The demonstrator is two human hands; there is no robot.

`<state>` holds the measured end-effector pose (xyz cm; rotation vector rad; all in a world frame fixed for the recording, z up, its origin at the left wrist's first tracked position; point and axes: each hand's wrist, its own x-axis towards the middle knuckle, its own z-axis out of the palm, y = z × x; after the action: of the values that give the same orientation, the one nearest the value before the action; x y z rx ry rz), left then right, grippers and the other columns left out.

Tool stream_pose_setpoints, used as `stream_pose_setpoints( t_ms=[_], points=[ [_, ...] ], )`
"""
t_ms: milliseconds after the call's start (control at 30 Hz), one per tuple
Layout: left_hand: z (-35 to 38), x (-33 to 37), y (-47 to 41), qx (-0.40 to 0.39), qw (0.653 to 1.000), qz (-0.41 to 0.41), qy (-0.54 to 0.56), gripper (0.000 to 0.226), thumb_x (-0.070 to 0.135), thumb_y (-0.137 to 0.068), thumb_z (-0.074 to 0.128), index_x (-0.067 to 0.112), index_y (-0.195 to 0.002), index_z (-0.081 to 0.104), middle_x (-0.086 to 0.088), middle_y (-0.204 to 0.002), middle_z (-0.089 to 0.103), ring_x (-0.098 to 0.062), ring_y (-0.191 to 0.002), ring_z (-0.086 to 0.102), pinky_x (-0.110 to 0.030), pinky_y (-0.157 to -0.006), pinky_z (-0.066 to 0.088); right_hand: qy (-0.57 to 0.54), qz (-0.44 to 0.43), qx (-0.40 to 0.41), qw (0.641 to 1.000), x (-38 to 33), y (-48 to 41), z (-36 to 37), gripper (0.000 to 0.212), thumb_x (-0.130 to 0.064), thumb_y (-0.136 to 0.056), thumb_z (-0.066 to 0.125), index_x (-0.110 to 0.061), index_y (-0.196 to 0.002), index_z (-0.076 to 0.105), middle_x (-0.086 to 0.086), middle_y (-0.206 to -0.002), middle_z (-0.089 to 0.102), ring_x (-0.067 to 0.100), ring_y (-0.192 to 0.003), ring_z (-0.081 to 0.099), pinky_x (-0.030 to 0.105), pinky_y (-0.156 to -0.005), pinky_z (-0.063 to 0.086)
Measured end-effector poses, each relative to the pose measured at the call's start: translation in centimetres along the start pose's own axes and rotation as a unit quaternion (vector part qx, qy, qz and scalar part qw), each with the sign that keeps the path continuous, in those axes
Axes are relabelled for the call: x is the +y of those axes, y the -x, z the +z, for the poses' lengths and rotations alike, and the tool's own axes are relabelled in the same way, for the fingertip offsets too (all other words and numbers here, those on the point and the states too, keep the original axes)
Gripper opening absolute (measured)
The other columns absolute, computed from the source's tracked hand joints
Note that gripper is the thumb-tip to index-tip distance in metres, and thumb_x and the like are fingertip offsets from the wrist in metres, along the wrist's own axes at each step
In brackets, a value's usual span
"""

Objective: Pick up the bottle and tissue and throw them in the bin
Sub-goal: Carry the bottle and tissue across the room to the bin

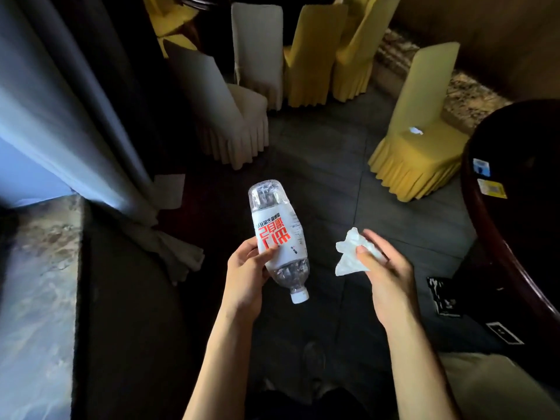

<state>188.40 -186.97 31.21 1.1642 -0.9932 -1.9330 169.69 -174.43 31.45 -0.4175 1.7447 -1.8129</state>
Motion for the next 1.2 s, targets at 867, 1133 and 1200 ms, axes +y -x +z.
stream_pose_setpoints(
  t_ms=[867,1133,1200],
  points=[
    [29.3,5.4,-32.6,-0.07,0.996,-0.046,-0.042,0.016,0.003,-0.088,0.069,0.011,-0.102,0.072,-0.012,-0.101,0.076,-0.02,-0.088,0.073,-0.026,-0.066,0.056,-0.06,0.042,0.074,0.995,-6.3,-38.1,-7.8,0.036,0.006,-0.094,0.059,-0.022,-0.092,0.08,0.0,-0.096,0.08,0.018,-0.095,0.073,0.038,-0.088,0.055],
    [35.3,8.1,-46.2,-0.098,0.991,-0.071,-0.063,0.012,0.004,-0.087,0.069,0.011,-0.096,0.073,-0.009,-0.095,0.078,-0.019,-0.084,0.074,-0.03,-0.071,0.057,-0.016,0.017,0.118,0.993,-6.8,-51.1,-5.2,0.024,-0.014,-0.093,0.066,-0.018,-0.115,0.075,0.011,-0.112,0.076,0.032,-0.109,0.071,0.047,-0.092,0.055],
    [36.9,9.6,-50.1,-0.11,0.989,-0.076,-0.07,0.012,0.003,-0.089,0.068,0.011,-0.096,0.073,-0.006,-0.091,0.078,-0.016,-0.08,0.074,-0.025,-0.062,0.057,-0.034,0.033,0.146,0.988,-7.5,-54.8,-4.0,0.027,-0.011,-0.097,0.063,-0.013,-0.123,0.071,0.014,-0.115,0.075,0.035,-0.112,0.069,0.047,-0.09,0.056]
  ],
)
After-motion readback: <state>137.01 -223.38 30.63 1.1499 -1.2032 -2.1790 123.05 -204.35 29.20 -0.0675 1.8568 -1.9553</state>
